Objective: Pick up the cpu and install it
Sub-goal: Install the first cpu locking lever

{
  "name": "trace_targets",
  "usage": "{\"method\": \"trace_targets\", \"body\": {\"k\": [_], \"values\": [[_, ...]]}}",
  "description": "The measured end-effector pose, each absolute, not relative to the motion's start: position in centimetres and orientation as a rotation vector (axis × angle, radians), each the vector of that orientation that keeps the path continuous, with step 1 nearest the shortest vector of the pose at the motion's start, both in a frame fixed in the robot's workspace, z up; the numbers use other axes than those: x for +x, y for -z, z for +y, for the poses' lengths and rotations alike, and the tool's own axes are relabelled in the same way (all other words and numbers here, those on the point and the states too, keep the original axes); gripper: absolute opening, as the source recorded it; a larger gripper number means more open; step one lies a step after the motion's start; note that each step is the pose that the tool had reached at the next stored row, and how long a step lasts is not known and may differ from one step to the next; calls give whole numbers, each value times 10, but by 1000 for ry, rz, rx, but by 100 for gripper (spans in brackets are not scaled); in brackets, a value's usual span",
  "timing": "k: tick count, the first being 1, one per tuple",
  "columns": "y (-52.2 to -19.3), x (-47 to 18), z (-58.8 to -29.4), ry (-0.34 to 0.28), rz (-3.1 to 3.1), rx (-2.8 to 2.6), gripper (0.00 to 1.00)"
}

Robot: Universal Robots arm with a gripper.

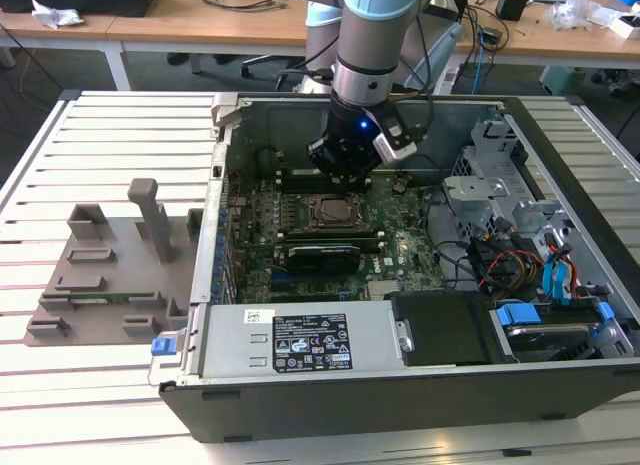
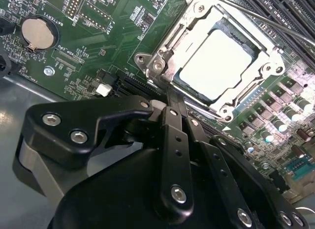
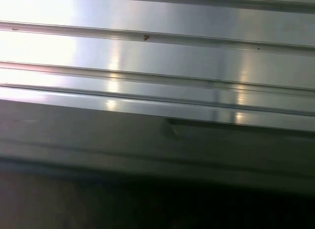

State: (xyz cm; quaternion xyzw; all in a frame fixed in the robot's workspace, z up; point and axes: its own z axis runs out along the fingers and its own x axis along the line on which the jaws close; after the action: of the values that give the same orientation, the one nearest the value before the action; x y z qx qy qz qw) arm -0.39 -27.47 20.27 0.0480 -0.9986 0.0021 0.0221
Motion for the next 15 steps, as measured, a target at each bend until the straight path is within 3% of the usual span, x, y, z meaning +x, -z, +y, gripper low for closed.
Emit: {"method": "trace_targets", "body": {"k": [15], "values": [[-210, -3, -275, -8, -3094, 149, 11]]}}
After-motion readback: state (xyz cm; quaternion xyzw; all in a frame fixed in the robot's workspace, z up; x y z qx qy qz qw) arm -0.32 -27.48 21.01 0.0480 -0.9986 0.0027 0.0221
